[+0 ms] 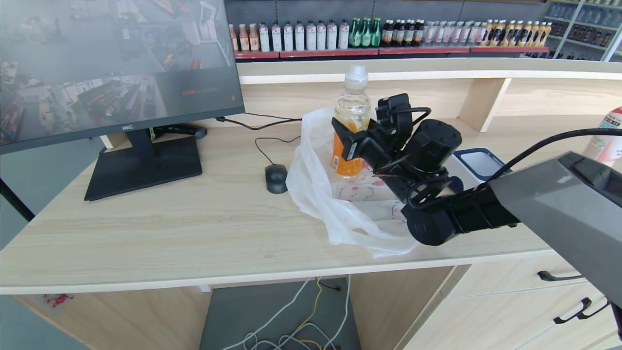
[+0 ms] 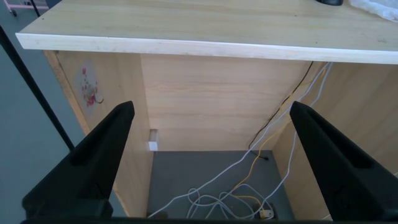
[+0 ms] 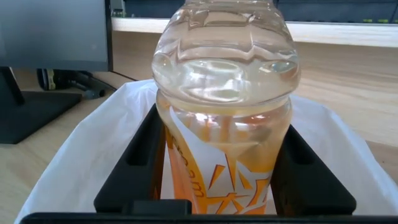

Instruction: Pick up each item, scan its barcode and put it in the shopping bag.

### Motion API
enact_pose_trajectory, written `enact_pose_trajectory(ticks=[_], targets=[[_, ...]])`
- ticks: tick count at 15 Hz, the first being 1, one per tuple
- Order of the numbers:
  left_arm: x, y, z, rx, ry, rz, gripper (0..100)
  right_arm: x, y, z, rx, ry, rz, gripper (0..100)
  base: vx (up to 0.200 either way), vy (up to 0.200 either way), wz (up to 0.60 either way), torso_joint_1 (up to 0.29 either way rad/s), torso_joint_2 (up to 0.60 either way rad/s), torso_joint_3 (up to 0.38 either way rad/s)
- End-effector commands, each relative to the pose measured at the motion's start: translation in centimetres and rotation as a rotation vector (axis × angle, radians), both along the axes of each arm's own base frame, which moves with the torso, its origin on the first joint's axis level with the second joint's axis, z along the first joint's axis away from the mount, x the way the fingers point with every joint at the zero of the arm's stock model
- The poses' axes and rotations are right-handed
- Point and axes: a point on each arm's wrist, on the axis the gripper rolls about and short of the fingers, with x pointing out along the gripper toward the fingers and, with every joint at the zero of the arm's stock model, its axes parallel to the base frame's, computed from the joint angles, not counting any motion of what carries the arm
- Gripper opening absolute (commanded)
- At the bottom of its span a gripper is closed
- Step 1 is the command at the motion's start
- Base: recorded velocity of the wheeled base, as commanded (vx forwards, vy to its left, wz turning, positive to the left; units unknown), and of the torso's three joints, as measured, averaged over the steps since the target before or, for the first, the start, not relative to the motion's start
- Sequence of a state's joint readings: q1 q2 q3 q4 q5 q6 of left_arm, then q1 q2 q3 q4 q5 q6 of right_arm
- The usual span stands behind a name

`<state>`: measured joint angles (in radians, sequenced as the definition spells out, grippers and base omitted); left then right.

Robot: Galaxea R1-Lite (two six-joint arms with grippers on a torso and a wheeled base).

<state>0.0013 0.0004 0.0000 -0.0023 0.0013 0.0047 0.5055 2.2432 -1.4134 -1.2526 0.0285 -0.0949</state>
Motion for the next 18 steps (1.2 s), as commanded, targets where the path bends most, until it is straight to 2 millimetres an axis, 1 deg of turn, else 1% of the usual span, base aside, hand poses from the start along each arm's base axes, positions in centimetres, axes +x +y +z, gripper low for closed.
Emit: enact_pose_trajectory(ticks=[1,8,15,18], targets=[[0.0,0.0,0.0,0.0,-0.001,-0.001,100,0.2,0.1,-0.5,-0.007,0.011,0.0,0,0.0,0.0,0.0,0.0,0.0,0.0],[0.0,0.0,0.0,0.0,0.0,0.001,100,0.3,0.1,-1.0,0.002,0.034,0.006,0,0.0,0.0,0.0,0.0,0.0,0.0],[0.0,0.0,0.0,0.0,-0.001,0.001,100,0.4,0.2,-2.2,-0.014,0.064,0.006,0,0.0,0.0,0.0,0.0,0.0,0.0],[0.0,0.0,0.0,0.0,-0.001,0.001,100,0.4,0.2,-2.2,-0.014,0.064,0.004,0,0.0,0.0,0.0,0.0,0.0,0.0]])
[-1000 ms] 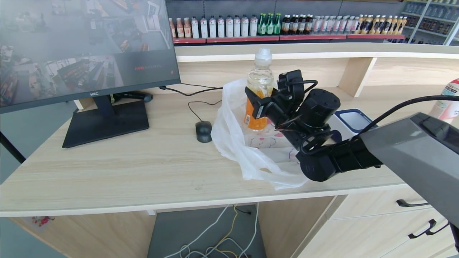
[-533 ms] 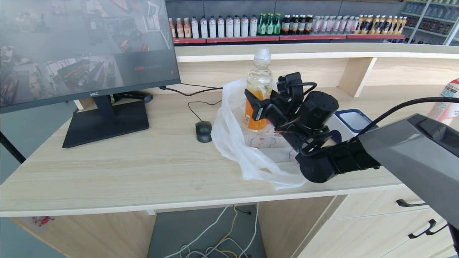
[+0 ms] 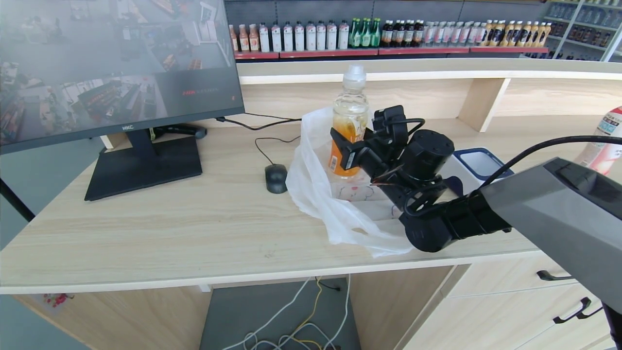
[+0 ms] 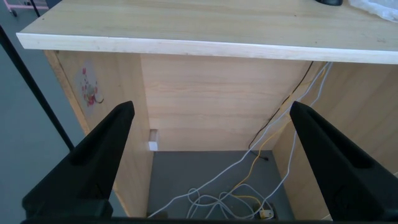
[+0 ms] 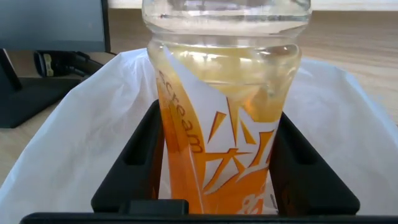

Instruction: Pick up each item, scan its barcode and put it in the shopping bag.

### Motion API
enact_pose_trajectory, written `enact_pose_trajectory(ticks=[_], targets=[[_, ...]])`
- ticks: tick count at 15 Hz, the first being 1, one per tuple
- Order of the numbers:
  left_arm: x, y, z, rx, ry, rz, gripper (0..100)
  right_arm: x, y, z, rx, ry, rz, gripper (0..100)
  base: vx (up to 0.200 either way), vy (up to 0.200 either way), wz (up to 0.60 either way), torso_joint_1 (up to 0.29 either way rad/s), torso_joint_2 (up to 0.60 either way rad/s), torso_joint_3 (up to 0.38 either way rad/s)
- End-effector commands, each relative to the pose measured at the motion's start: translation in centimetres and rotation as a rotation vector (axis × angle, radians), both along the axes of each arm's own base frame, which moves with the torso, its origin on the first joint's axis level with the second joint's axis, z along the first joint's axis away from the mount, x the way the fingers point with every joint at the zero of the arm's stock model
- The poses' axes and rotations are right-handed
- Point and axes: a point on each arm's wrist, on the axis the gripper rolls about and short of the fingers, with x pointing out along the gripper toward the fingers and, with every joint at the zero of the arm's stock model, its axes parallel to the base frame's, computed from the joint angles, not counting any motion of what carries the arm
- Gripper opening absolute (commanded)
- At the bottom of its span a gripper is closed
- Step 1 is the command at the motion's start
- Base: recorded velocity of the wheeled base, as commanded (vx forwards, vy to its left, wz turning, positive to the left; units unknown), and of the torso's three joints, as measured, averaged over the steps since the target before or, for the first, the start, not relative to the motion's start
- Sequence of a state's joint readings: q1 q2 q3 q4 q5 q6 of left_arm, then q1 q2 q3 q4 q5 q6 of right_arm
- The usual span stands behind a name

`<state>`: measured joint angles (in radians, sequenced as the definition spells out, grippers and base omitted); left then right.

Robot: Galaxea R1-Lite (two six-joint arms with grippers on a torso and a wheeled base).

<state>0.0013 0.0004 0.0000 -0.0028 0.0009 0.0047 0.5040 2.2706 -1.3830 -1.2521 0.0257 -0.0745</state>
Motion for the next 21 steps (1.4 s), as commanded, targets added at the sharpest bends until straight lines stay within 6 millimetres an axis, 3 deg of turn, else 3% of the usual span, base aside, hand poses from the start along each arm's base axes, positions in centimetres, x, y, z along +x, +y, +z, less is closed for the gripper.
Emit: enact_pose_trajectory(ticks=[1,7,10,15,21], targets=[[0.0,0.0,0.0,0.0,-0.001,0.001,100,0.0,0.0,-0.1,-0.001,0.0,0.001,100,0.0,0.0,0.0,0.0,0.0,0.0],[0.0,0.0,0.0,0.0,0.001,0.001,100,0.2,-0.6,0.3,0.013,-0.025,-0.013,100,0.0,0.0,0.0,0.0,0.0,0.0],[0.0,0.0,0.0,0.0,-0.001,0.001,100,-0.9,-1.2,2.0,0.044,-0.073,-0.016,100,0.0,0.0,0.0,0.0,0.0,0.0],[0.0,0.0,0.0,0.0,-0.001,0.001,100,-7.3,-5.0,3.7,0.028,-0.034,-0.044,100,0.0,0.0,0.0,0.0,0.0,0.0],[0.0,0.0,0.0,0.0,-0.001,0.001,100,-14.4,-10.0,2.5,0.023,-0.013,-0.116,100,0.0,0.0,0.0,0.0,0.0,0.0]])
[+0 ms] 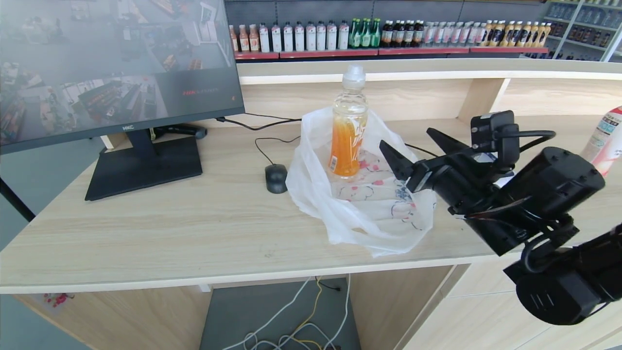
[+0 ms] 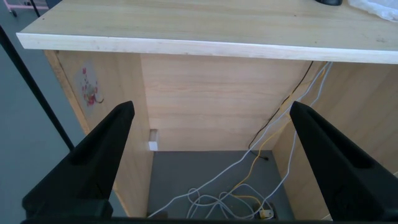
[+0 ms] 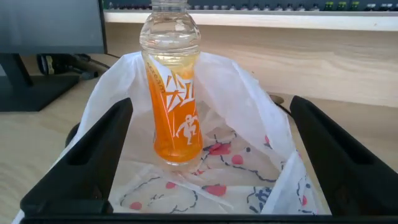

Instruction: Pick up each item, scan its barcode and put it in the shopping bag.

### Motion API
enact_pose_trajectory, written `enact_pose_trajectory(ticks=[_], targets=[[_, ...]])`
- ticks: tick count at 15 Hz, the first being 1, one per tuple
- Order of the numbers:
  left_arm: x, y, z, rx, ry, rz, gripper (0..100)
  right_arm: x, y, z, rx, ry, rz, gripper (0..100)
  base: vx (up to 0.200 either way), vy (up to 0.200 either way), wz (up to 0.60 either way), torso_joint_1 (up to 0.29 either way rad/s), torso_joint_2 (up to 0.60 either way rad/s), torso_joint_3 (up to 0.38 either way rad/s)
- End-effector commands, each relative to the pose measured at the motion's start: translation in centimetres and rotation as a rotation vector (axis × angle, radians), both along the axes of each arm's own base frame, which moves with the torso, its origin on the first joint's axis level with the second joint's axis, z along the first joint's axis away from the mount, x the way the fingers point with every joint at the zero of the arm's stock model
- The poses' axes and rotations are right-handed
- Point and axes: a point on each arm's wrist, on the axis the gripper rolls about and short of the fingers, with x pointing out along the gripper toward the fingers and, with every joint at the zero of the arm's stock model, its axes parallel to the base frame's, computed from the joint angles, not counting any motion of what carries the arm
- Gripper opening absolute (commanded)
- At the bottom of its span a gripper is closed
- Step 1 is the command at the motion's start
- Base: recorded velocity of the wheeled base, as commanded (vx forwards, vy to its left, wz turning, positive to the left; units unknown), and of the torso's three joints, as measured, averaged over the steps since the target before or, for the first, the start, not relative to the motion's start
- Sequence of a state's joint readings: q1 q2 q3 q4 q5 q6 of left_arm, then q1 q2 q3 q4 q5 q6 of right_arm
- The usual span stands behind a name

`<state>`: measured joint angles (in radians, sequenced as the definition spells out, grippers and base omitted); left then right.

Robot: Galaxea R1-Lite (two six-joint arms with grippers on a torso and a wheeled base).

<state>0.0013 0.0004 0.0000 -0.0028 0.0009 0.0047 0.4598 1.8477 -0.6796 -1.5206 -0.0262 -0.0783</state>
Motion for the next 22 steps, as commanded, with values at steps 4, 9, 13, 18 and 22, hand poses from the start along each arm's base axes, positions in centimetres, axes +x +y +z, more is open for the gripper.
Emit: enact_pose_trajectory(ticks=[4,9,13,18,22], targets=[[0.0,0.0,0.0,0.0,-0.001,0.001,100,-5.1,-3.1,0.7,0.0,-0.019,-0.032,100,0.0,0.0,0.0,0.0,0.0,0.0],[0.0,0.0,0.0,-0.002,-0.001,0.001,100,-5.6,-3.5,1.2,0.034,-0.021,-0.1,100,0.0,0.0,0.0,0.0,0.0,0.0],[0.0,0.0,0.0,-0.003,-0.001,0.001,100,-5.9,-3.7,1.2,0.032,-0.023,-0.101,100,0.0,0.0,0.0,0.0,0.0,0.0],[0.0,0.0,0.0,-0.006,-0.001,0.001,100,-5.7,-3.6,1.4,0.038,-0.029,-0.098,100,0.0,-0.2,0.0,0.001,0.0,0.003],[0.0,0.0,0.0,-0.005,-0.001,0.001,100,-5.8,-3.5,1.4,0.04,-0.03,-0.091,100,0.0,-0.2,0.0,0.005,0.0,0.004]])
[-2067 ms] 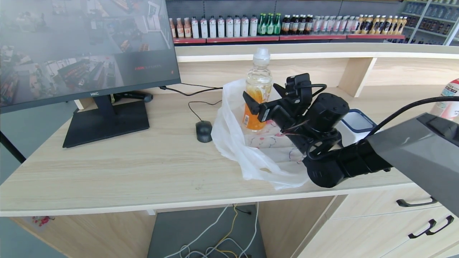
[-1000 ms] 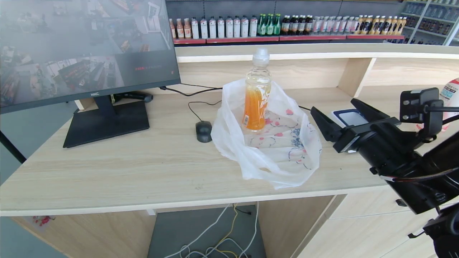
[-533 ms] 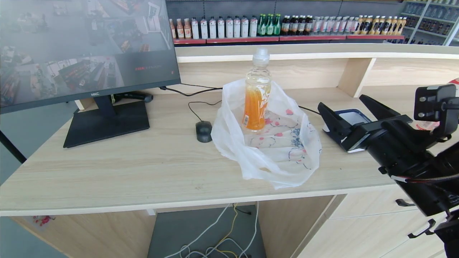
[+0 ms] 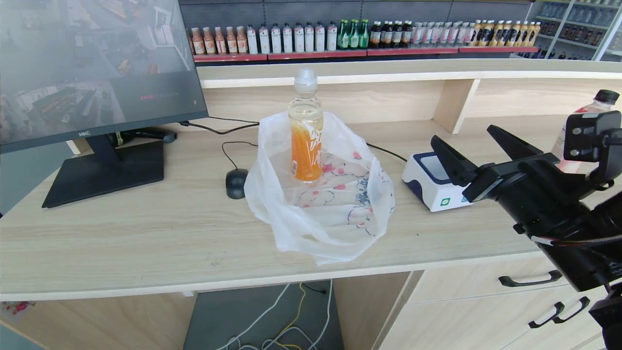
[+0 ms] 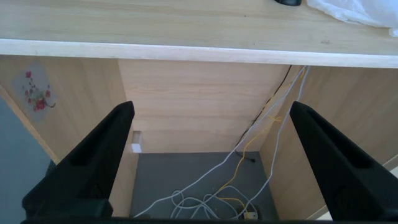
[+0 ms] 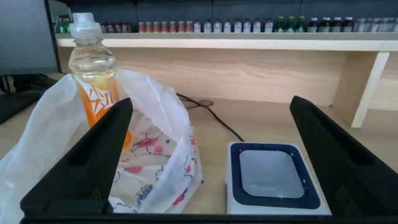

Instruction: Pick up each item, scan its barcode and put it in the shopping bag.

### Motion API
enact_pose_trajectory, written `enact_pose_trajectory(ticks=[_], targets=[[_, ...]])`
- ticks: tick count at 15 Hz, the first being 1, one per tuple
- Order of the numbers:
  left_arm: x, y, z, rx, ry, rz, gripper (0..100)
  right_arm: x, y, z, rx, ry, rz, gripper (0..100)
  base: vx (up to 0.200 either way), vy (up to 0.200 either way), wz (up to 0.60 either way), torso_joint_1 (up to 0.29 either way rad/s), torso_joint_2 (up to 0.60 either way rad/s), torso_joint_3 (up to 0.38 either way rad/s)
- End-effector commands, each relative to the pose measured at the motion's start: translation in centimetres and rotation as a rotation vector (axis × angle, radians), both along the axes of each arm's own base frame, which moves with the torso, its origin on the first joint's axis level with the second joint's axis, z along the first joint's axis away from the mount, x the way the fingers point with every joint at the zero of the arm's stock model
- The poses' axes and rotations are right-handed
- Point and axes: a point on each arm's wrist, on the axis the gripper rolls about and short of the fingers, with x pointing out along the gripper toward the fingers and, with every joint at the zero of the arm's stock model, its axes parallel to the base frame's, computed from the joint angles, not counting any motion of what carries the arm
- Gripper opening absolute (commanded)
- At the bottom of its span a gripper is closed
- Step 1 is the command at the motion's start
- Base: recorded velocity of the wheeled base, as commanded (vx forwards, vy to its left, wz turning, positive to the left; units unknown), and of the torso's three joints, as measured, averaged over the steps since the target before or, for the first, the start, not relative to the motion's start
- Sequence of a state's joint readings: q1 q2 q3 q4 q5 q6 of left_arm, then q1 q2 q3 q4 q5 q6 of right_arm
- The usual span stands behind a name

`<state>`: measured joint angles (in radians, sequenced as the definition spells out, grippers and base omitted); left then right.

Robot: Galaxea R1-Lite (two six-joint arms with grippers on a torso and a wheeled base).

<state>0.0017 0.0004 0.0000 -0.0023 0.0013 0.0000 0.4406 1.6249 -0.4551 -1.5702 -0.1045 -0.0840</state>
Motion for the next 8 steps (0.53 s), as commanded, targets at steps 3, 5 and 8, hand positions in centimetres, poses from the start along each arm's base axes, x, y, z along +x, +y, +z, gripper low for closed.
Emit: enact_pose_trajectory(ticks=[3,5,8], targets=[[0.0,0.0,0.01,0.0,-0.001,0.0,100,0.2,0.27,-0.28,-0.005,0.009,0.011,100,0.0,-0.2,0.0,0.001,0.0,0.002],[0.0,0.0,0.01,0.0,-0.001,0.0,100,0.24,0.29,-0.39,-0.005,0.014,0.012,100,0.0,-0.2,0.0,0.0,0.0,-0.002],[0.0,0.0,0.01,-0.002,-0.001,0.0,100,0.34,0.33,-0.15,0.0,0.005,0.012,100,0.0,-0.2,0.0,0.002,0.0,0.004]])
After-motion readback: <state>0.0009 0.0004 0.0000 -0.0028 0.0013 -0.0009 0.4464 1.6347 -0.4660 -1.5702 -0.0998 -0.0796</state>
